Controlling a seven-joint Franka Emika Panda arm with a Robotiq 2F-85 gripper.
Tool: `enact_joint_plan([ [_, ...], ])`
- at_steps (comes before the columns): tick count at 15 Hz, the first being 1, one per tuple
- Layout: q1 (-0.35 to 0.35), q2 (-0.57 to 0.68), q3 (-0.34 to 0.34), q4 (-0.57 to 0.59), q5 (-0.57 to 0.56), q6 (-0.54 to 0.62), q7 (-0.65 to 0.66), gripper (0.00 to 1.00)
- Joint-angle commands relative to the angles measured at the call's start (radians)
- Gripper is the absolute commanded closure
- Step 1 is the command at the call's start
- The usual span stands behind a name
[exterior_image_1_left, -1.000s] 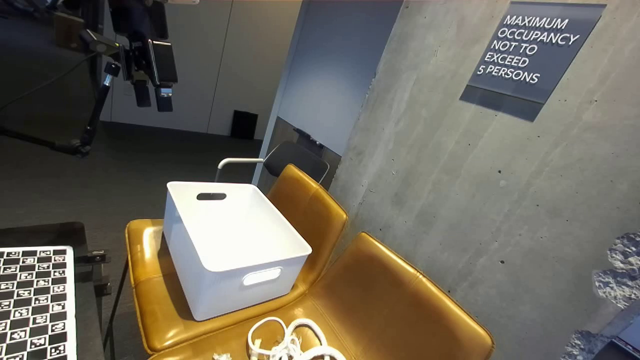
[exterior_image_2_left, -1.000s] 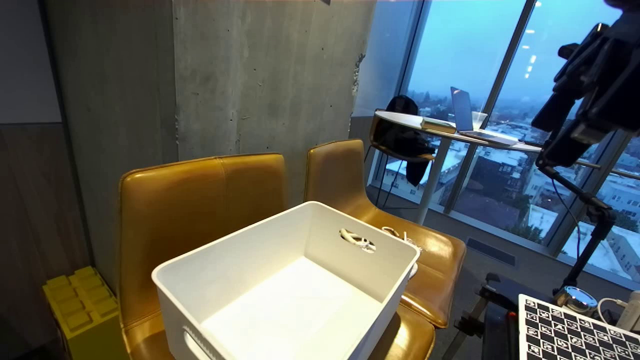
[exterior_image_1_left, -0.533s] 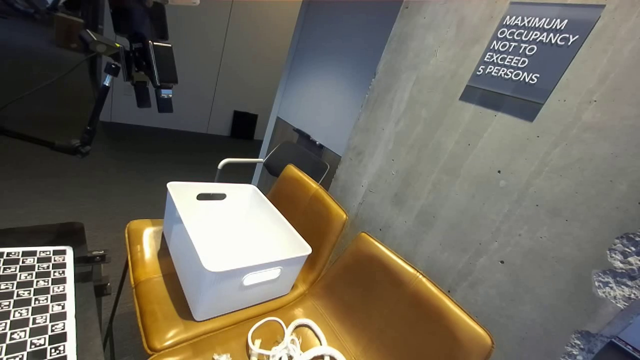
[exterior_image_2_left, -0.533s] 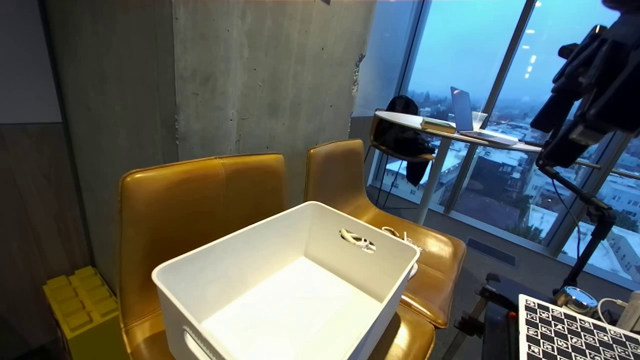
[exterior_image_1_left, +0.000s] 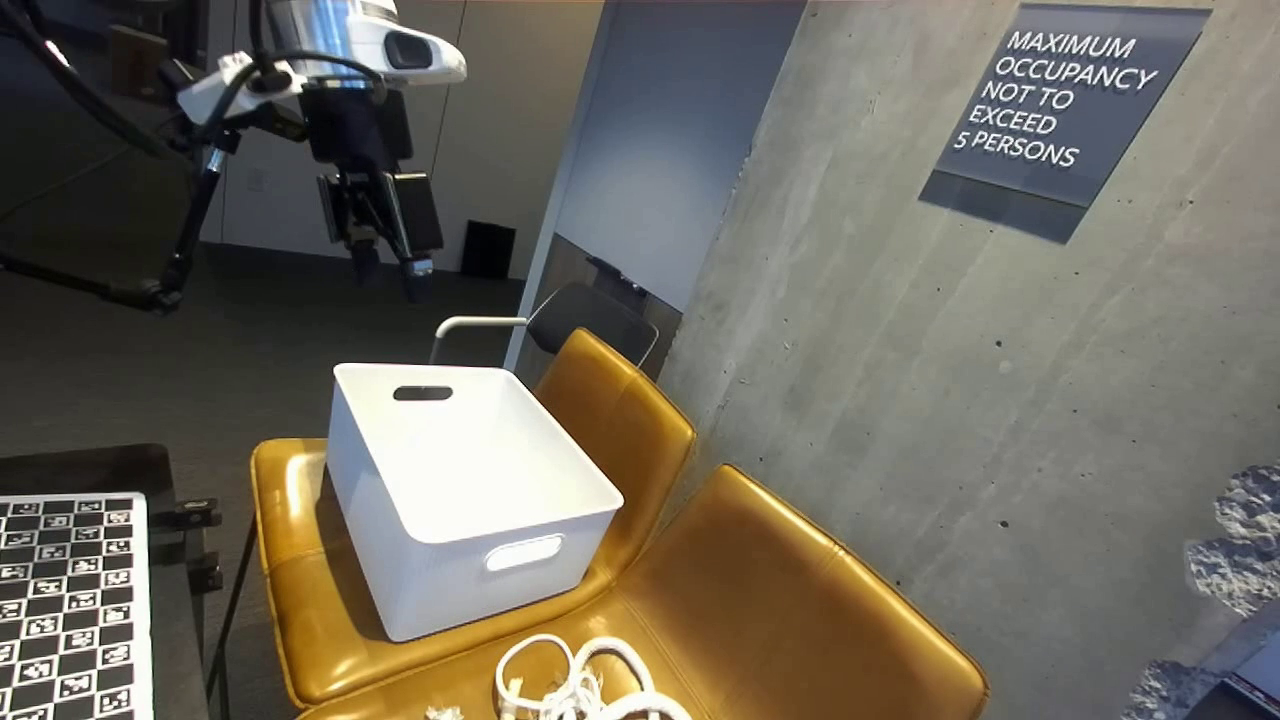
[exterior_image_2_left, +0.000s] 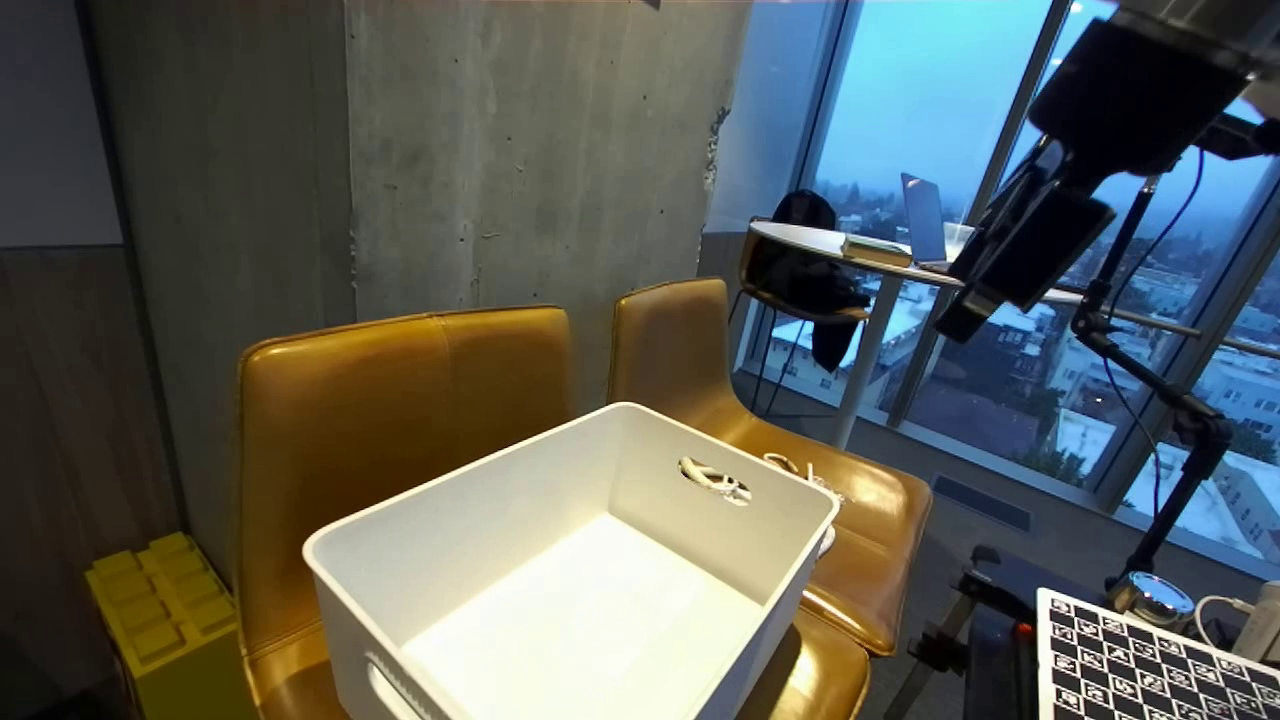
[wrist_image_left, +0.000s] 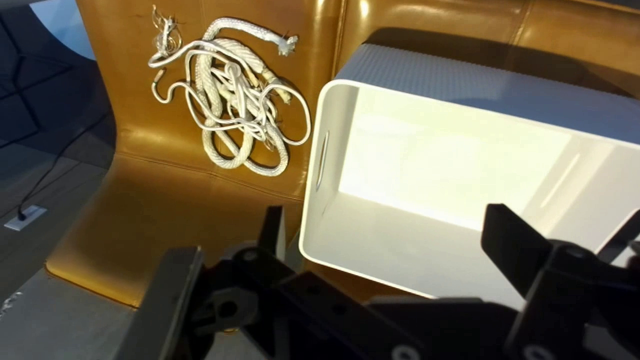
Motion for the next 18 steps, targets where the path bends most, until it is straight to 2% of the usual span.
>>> enact_joint_plan([
  [1,-0.074,0.086,-0.050,-0.020,-0.097,0.144,0.033,0.00],
  [5,-0.163,0.189,-0.123,-0.022,-0.166,0.255,0.039,0.00],
  [7,-0.186,0.262,-0.172,-0.018,-0.179,0.314,0.007,0.00],
  [11,-0.158,0.455,-0.263,0.020,-0.100,0.464,-0.158,0.00],
  [14,-0.143,0.604,-0.298,0.084,-0.068,0.549,-0.223,0.00],
  [18,-0.118,0.775,-0.326,0.151,-0.018,0.608,-0.285,0.00],
])
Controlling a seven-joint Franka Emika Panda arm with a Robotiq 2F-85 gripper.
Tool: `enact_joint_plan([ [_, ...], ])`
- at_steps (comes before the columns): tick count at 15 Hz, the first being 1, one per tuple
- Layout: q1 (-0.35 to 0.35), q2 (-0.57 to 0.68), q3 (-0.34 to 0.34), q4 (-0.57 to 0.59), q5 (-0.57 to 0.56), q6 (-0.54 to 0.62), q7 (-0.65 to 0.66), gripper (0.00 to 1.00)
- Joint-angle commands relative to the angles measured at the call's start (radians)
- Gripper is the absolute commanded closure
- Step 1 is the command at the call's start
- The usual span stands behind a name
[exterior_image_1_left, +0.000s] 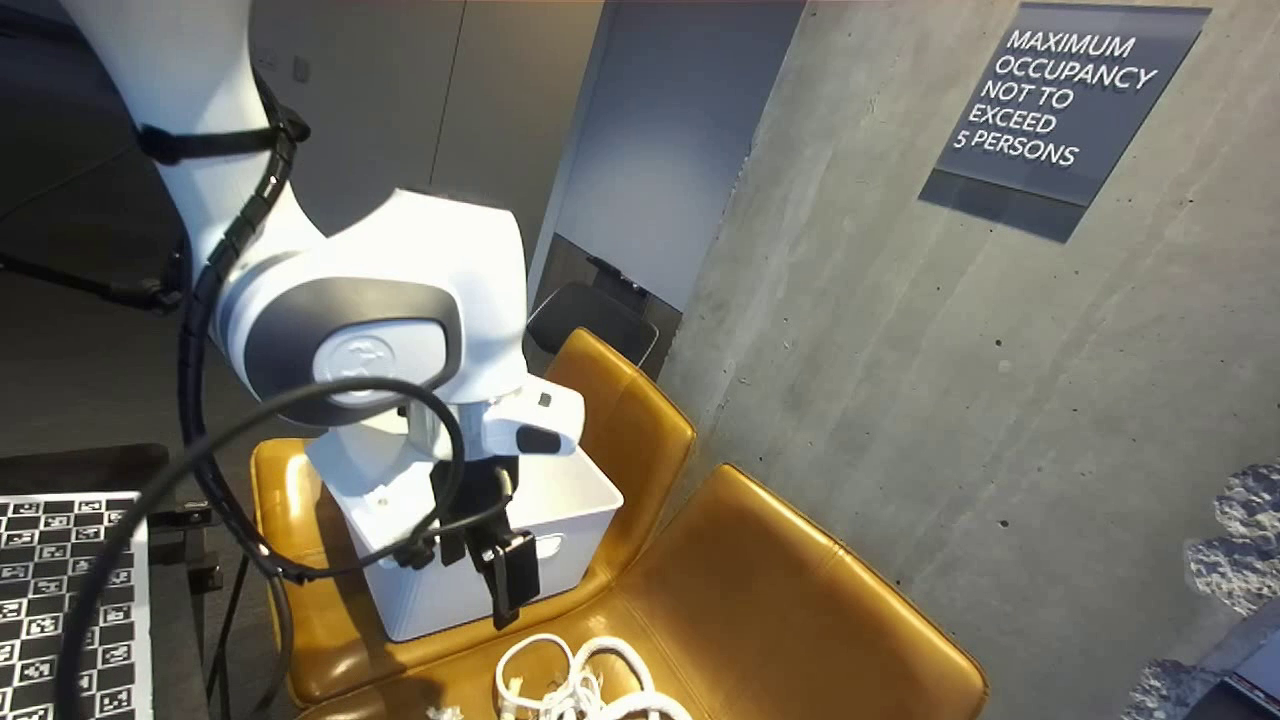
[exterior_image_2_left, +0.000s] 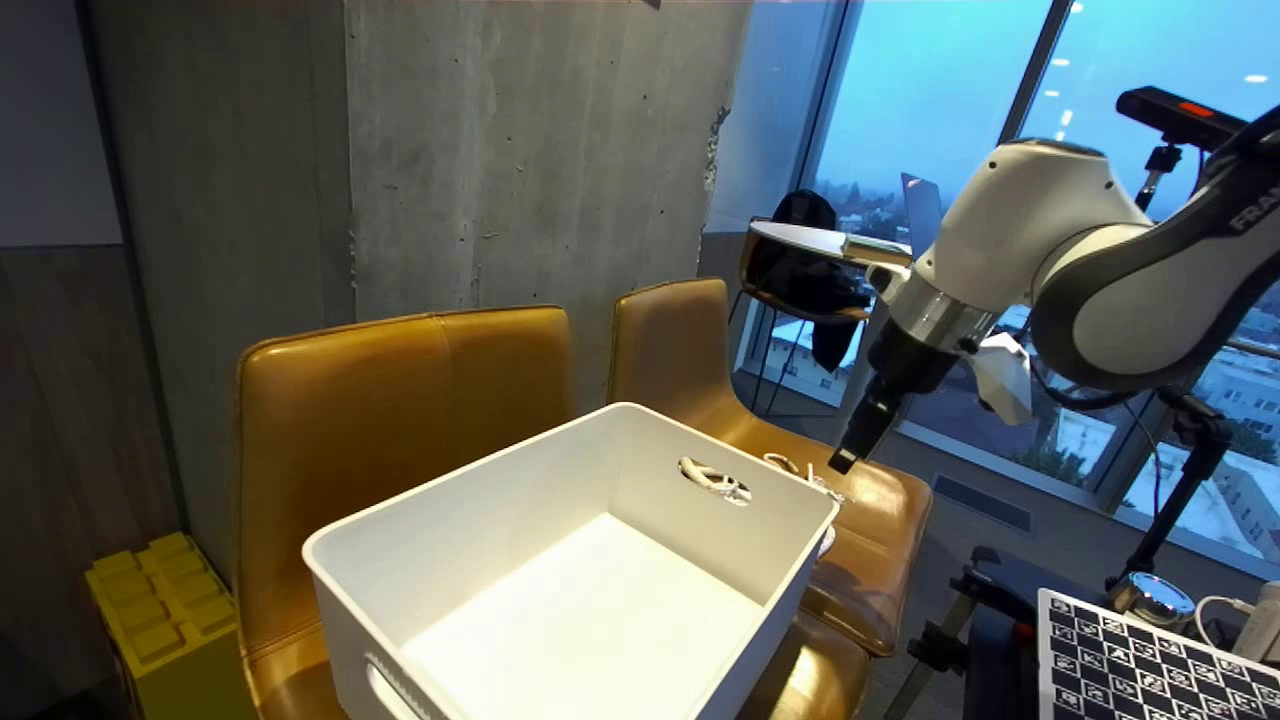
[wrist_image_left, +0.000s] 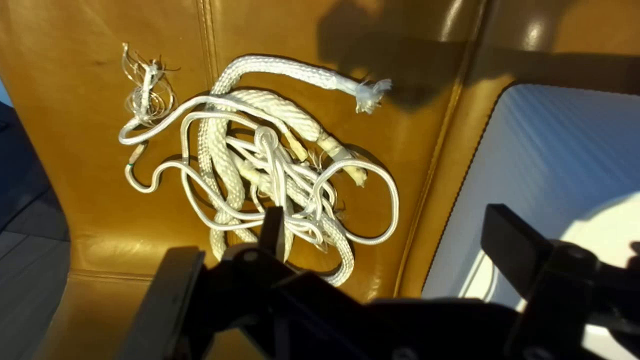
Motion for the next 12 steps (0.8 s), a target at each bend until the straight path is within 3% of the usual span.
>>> enact_joint_plan([
  [1,0.037,0.157,-0.035,0.069,0.055,0.059,-0.075,0.00],
  [7,0.050,0.311,-0.061,0.137,0.089,0.107,-0.130,0.00],
  [12,0.014,0.375,-0.069,0.218,0.104,0.101,-0.169,0.00],
])
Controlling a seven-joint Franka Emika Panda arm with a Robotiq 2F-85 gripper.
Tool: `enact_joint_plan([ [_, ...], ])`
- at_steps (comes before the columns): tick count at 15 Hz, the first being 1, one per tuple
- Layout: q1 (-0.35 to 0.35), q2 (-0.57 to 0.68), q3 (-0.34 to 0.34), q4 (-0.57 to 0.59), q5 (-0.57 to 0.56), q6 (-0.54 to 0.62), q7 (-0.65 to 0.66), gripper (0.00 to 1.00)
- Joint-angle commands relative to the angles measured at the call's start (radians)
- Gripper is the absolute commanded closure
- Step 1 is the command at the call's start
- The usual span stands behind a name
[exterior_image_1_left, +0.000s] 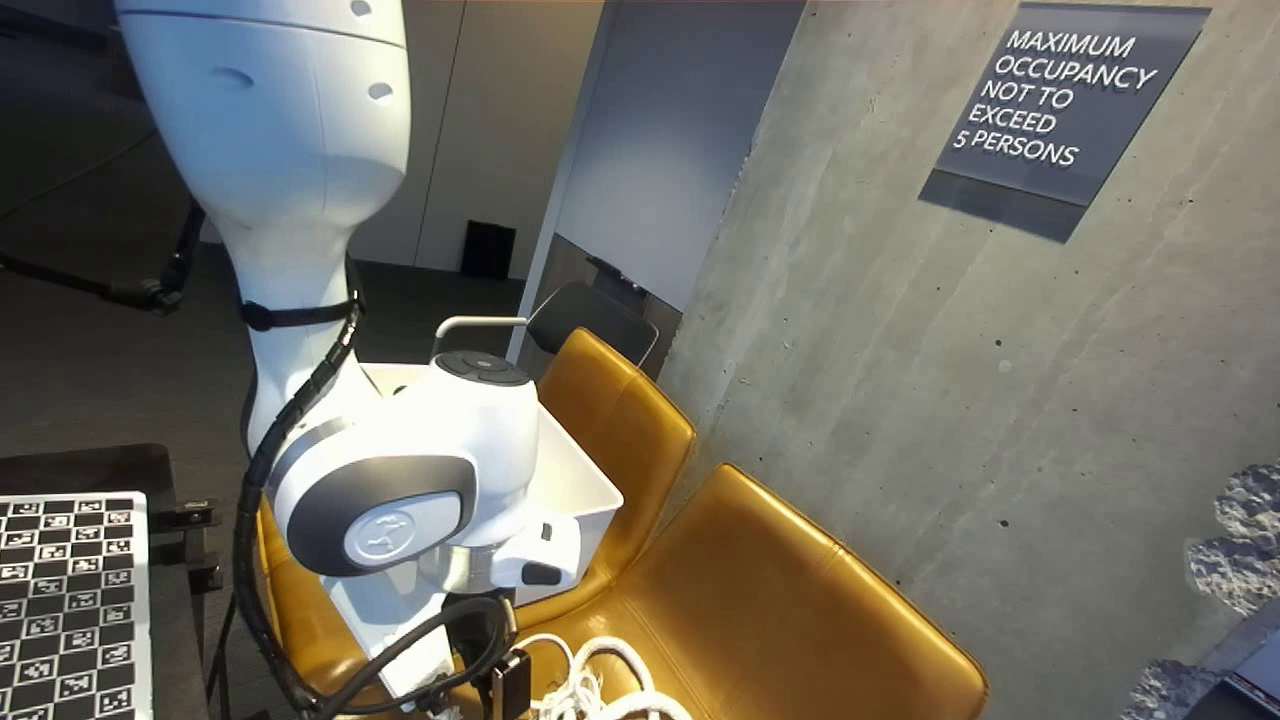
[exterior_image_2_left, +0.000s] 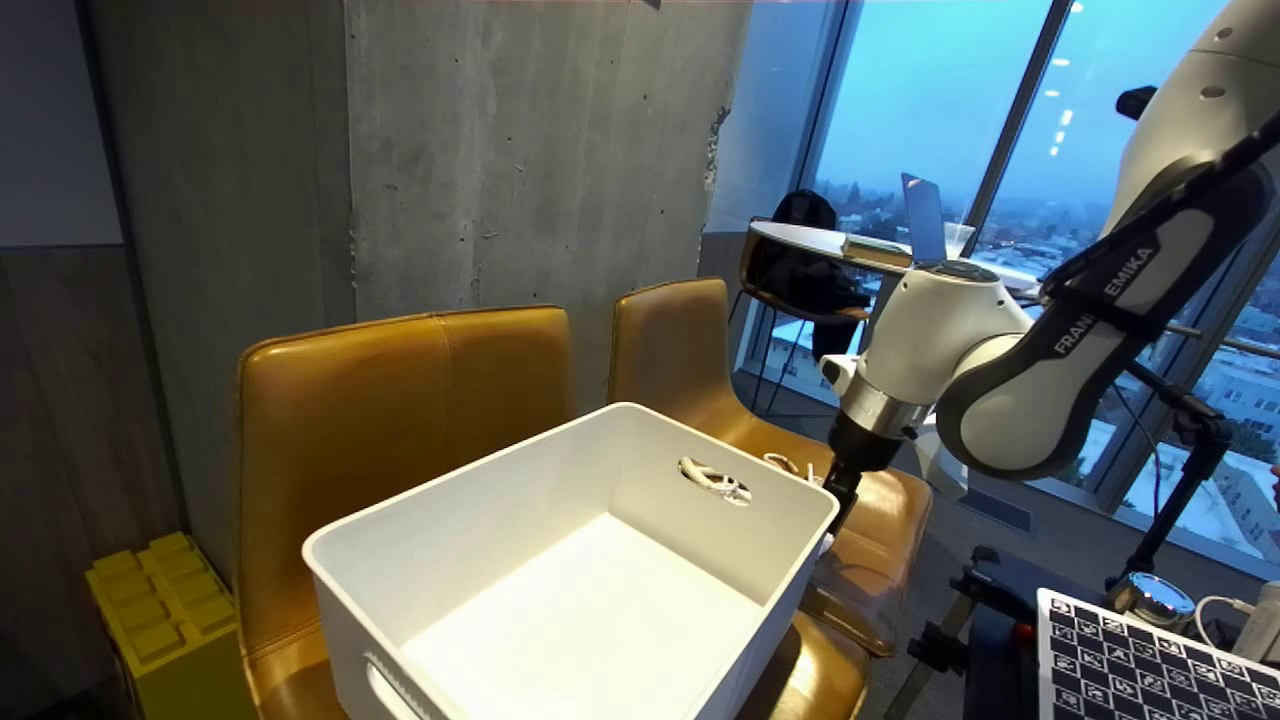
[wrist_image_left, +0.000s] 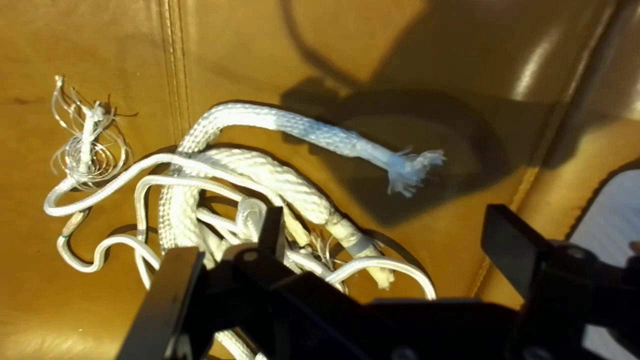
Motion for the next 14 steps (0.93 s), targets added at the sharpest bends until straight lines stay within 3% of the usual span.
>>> enact_joint_plan([
  [1,-0.021,0.053,-0.010,0.068,0.034,0.008,-0.057,0.00],
  [10,-0.022,0.206,-0.037,0.172,0.062,0.027,-0.037,0.00],
  [14,0.010,0.247,-0.076,0.171,0.062,0.077,-0.021,0.00],
])
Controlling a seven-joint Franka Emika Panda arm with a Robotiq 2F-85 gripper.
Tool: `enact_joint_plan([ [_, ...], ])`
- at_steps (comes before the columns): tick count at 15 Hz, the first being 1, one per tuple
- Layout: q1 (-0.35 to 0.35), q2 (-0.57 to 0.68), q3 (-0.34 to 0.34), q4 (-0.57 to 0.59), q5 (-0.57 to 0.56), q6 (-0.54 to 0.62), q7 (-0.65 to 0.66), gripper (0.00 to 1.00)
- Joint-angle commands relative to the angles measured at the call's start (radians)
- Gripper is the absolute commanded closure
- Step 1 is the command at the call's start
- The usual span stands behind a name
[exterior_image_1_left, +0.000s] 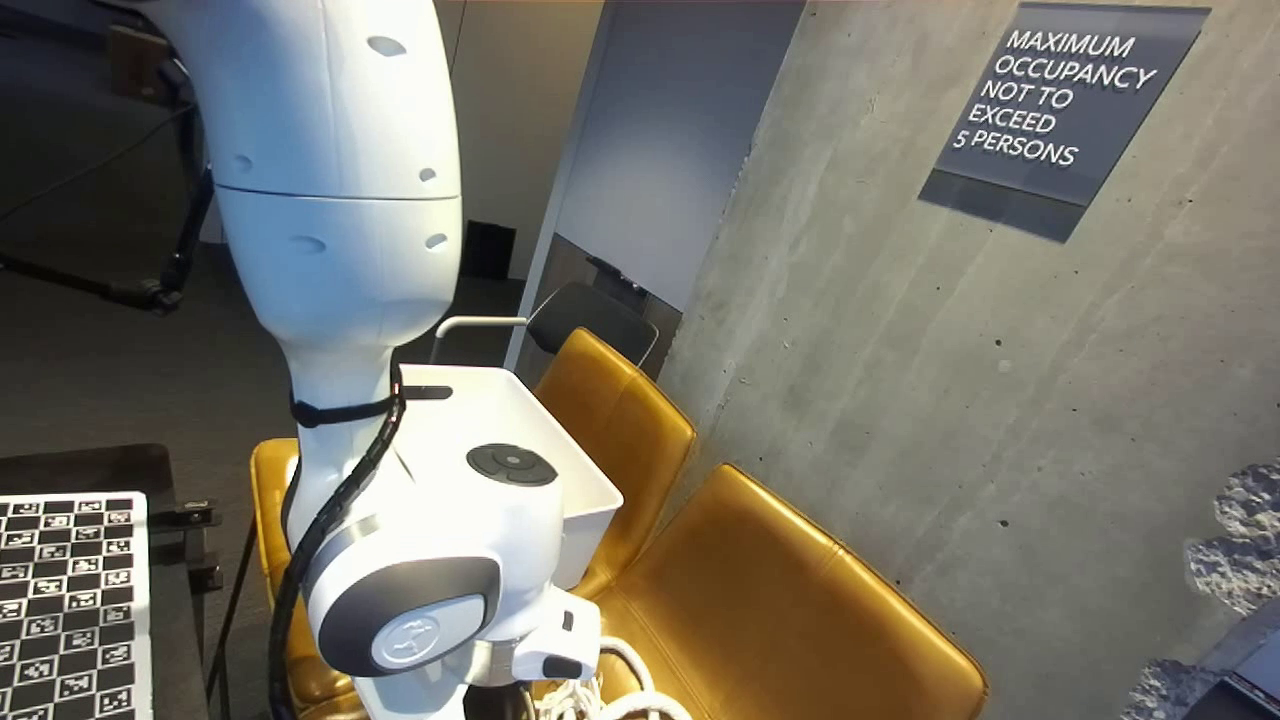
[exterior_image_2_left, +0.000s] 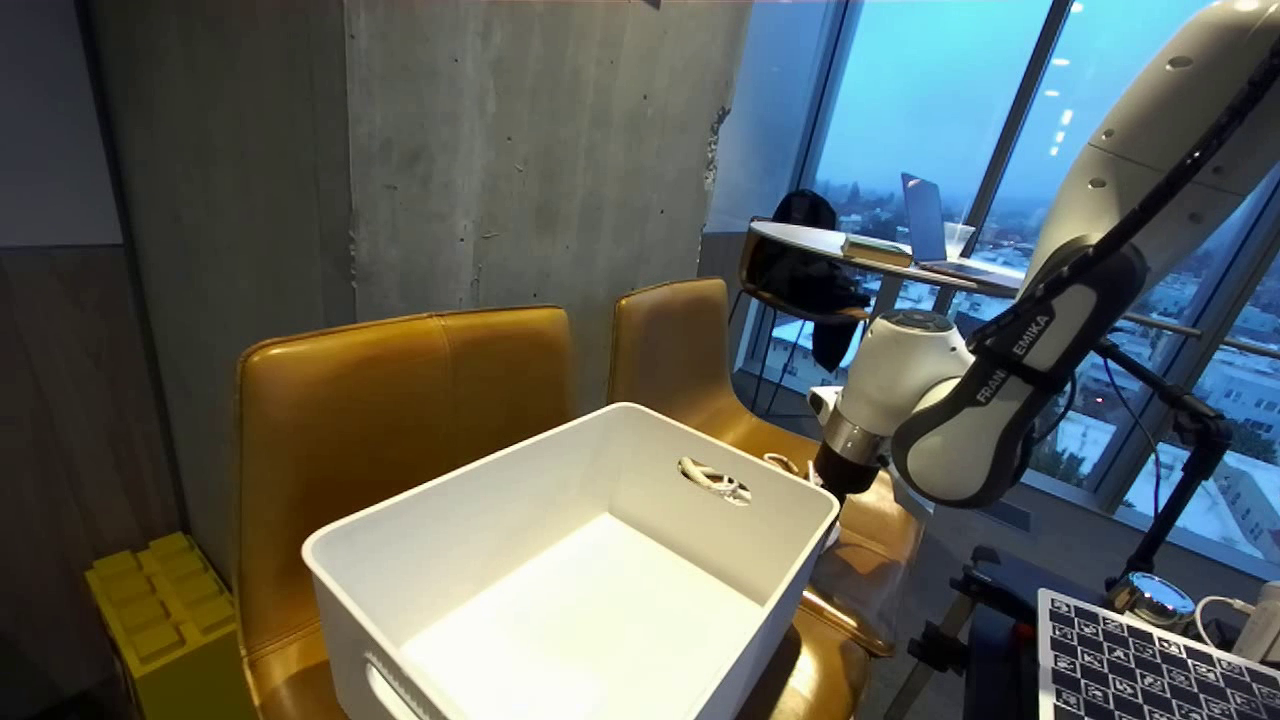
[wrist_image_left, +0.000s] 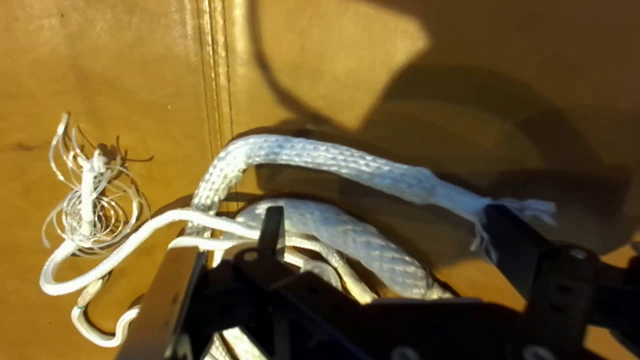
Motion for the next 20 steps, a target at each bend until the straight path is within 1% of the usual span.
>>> enact_joint_plan([
  [1,0.038,0.047,-0.041,-0.008,0.022,0.074,0.000,0.00],
  [6,0.089,0.103,-0.101,-0.066,0.029,0.131,0.012,0.00],
  [8,0.105,0.117,-0.120,-0.073,0.038,0.159,0.012,0.00],
  [11,0.113,0.123,-0.131,-0.066,0.056,0.166,0.010,0.00],
  [14,0.104,0.132,-0.131,-0.052,0.059,0.155,0.001,0.00],
  [15,0.101,0.136,-0.132,-0.050,0.058,0.152,-0.002,0.09],
  [16,0.103,0.140,-0.135,-0.049,0.058,0.153,-0.002,0.28],
  [18,0.107,0.145,-0.145,-0.048,0.057,0.153,-0.003,0.40],
  [20,0.110,0.148,-0.150,-0.046,0.059,0.147,0.000,0.55],
])
